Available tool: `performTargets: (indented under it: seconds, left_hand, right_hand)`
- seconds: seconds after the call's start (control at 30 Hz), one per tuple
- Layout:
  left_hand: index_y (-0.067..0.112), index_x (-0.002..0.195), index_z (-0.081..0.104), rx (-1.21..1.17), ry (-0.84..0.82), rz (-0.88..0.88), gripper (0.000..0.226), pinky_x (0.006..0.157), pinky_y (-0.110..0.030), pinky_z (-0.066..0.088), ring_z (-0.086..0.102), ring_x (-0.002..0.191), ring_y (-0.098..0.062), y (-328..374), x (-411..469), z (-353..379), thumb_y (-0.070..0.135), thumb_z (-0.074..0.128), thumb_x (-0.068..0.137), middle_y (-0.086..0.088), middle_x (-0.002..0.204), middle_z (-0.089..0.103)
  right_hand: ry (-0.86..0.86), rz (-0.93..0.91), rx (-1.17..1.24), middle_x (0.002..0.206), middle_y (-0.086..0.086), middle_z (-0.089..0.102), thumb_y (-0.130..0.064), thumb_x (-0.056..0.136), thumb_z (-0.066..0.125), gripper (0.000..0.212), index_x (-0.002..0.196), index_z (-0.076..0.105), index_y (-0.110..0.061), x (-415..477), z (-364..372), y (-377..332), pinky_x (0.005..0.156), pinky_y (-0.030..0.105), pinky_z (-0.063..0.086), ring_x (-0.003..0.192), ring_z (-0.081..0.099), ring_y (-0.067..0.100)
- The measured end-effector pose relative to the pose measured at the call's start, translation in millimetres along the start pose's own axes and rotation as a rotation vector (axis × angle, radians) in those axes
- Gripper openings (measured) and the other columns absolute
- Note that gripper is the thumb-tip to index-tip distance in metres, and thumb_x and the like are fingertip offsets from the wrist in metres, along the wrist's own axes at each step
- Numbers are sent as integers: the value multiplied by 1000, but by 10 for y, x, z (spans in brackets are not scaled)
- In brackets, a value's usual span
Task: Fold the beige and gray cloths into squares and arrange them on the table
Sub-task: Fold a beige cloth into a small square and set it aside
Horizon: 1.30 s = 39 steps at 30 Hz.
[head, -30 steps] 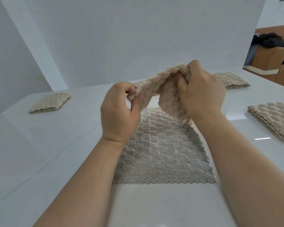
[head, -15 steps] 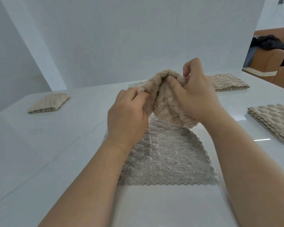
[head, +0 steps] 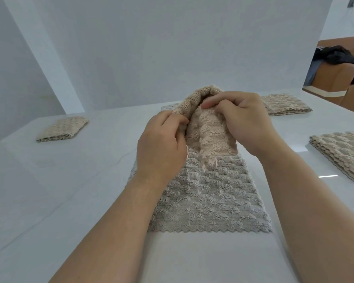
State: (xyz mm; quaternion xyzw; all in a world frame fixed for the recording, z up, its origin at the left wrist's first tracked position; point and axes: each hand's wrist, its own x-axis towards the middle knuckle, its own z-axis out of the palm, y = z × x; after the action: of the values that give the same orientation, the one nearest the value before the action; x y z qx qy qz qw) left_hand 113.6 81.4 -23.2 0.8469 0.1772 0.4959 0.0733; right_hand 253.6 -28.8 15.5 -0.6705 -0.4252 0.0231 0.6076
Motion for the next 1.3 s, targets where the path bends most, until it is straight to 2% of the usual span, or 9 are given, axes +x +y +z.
performTargets:
  seconds: [0.07,0.17,0.27,0.5,0.73,0.9,1.0,1.17,1.3]
  left_hand:
    - [13,99,76,31,44,15,21,79,-36,52,62,97,-22,-14,-8,6,7,57,92,1,102,68]
    - [9,103,78,111,84,114,24,83,-38,51,61,96,-29,-19,-18,33,2,60,88,-5,108,70]
    - [9,107,77,175,59,205,24,83,-45,49,59,95,-31,33,-16,58,7,62,88,-6,112,71]
    - [19,125,67,345,-173,146,78,98,-40,39,52,119,-24,172,-59,93,78,64,74,0,135,59]
    - [12,117,71,281,-72,215,35,89,-39,39,57,108,-29,76,-27,84,22,55,88,-5,125,66]
    - [9,115,76,-60,-148,53,29,96,-41,50,62,107,-21,-1,46,-48,19,67,89,-3,114,71]
    - [16,105,79,-274,-105,-146,22,93,-31,54,67,99,-6,-18,83,-176,21,72,86,13,103,73]
    - [22,89,83,-625,-5,-489,19,88,-53,58,74,91,-29,-134,158,-245,25,82,70,-3,87,79]
    - [23,83,83,-734,24,-606,18,89,-48,59,72,83,-22,-154,167,-230,16,85,66,-12,88,78]
  right_hand:
    - [38,-3,-130,58,-11,66,-11,93,50,36,89,82,-28,-12,10,12,43,32,35,46,44,25]
    - [58,-58,-254,82,-10,75,-11,91,49,37,100,80,-29,-33,35,2,60,30,51,58,60,13]
    - [55,-75,-264,77,5,72,-11,88,49,30,96,77,-18,-29,56,11,55,33,45,49,43,11]
    - [25,80,10,78,9,72,-15,89,49,22,86,70,-9,2,124,25,66,49,63,65,75,25]
    - [41,190,147,82,12,75,-11,92,49,27,86,75,-11,-7,128,7,62,44,64,69,76,24]
    - [78,-90,-696,101,-4,65,-62,103,25,47,100,60,-31,-10,49,152,71,40,54,79,62,23]
    - [4,-196,-728,115,-7,52,-66,102,16,52,105,57,-33,-18,14,150,66,34,46,81,53,18]
    - [30,-348,-441,67,-6,46,-52,107,33,48,69,43,-23,15,-37,156,58,31,36,61,43,10]
    - [39,-308,-236,50,1,33,-44,105,50,55,61,39,-12,-12,-31,134,49,23,26,49,31,14]
